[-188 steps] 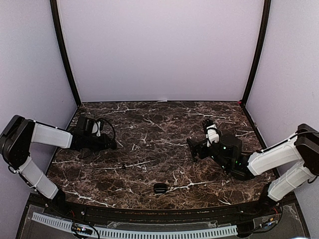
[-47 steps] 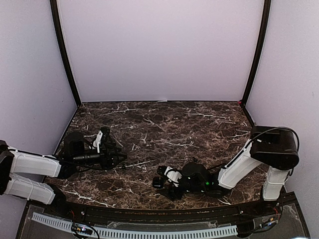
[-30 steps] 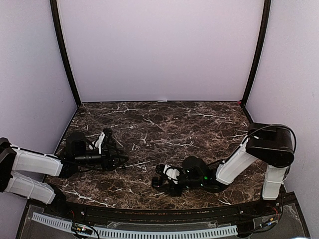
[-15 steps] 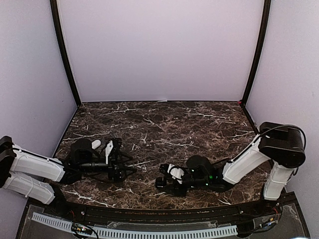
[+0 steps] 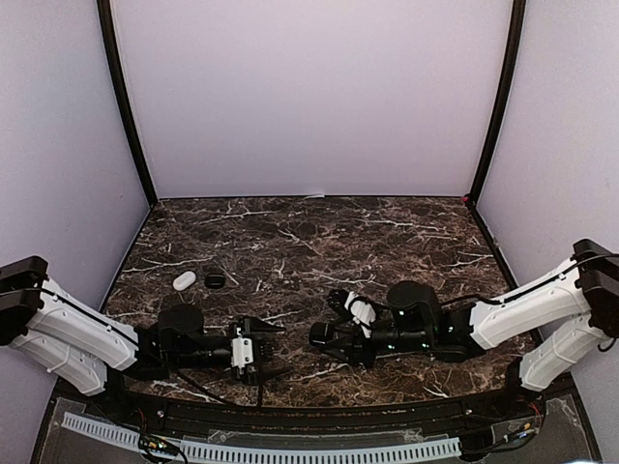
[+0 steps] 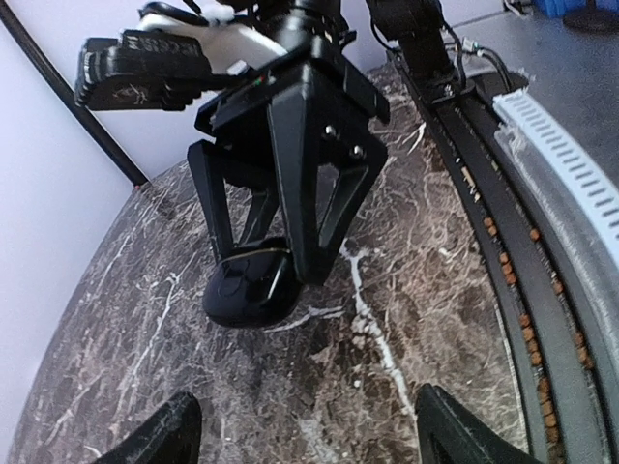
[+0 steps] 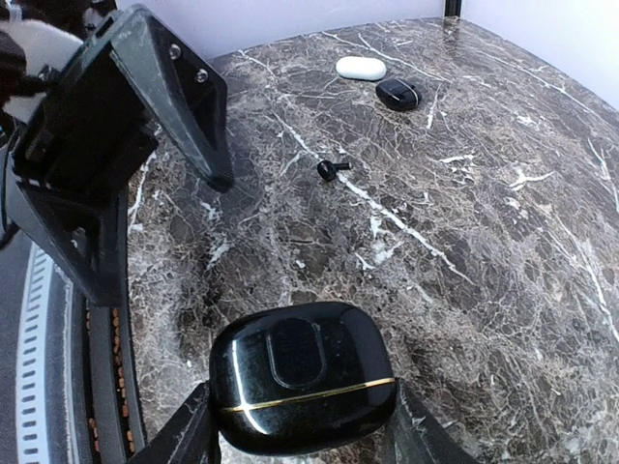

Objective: Insert the wireless bluetooth earbuds into the charging case
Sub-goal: Pick up the charging case, then pass from the right arm to the left

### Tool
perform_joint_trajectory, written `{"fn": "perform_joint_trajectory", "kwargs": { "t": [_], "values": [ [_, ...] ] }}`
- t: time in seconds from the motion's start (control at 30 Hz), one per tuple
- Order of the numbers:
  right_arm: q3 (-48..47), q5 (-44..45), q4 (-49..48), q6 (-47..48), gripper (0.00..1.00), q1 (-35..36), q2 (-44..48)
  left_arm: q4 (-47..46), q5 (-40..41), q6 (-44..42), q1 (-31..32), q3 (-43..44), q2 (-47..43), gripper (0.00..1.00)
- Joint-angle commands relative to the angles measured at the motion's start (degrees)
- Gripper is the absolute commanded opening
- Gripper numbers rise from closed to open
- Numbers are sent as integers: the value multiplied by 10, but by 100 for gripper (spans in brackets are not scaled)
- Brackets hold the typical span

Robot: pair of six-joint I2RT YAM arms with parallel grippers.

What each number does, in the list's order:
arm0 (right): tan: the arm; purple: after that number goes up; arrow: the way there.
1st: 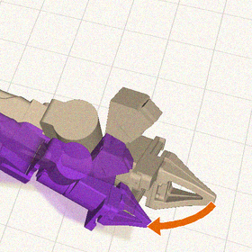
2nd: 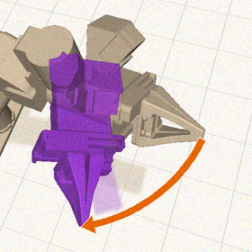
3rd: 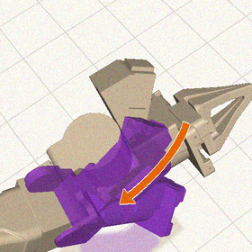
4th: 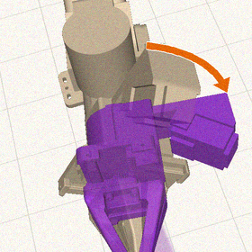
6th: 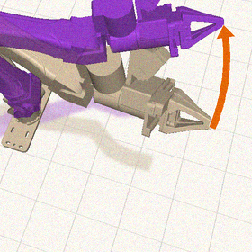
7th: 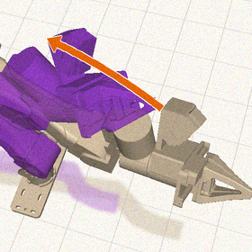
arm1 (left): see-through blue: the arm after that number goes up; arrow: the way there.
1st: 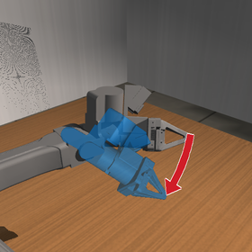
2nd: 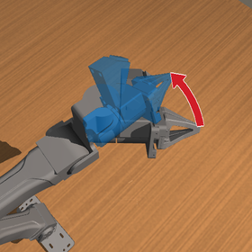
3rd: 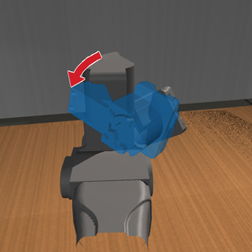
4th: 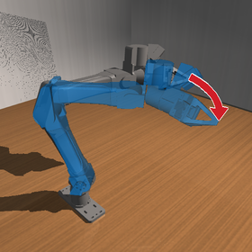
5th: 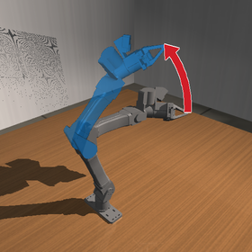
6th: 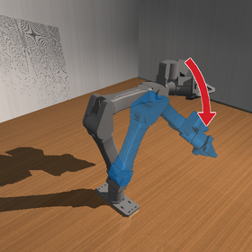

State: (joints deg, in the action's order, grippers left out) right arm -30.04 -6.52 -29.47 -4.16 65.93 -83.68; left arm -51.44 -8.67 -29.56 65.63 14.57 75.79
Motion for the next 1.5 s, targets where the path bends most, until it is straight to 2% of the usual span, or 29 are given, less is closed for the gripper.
{"fn": "perform_joint_trajectory", "kwargs": {
  "t": [0.0,0.13,0.27,0.43,0.6,0.87,1.1,1.23,1.33,1.47],
  "values": [
    [-21,-39,62,-39,36,-8,33,-17,59,-125,5,36,31,87],
    [-45,-101,104,-44,36,-16,50,-50,87,-151,5,51,57,84],
    [-67,-146,131,-53,35,-24,53,-40,79,-180,4,74,72,78],
    [-86,-198,139,-80,34,-42,46,-40,63,-202,5,81,74,74],
    [-86,-229,118,-100,32,-56,38,-35,27,-214,4,85,70,69],
    [-104,-238,123,-103,32,-60,6,-37,5,-226,5,93,82,67],
    [-121,-251,119,-104,32,-61,-11,-30,-8,-223,6,99,86,46],
    [-127,-256,117,-106,33,-62,-24,-28,-12,-222,6,97,86,38],
    [-129,-258,115,-108,38,-64,-29,-22,-12,-216,6,99,87,27],
    [-118,-249,104,-107,65,-66,-15,-36,-8,-126,-3,103,83,23]
  ]
}}
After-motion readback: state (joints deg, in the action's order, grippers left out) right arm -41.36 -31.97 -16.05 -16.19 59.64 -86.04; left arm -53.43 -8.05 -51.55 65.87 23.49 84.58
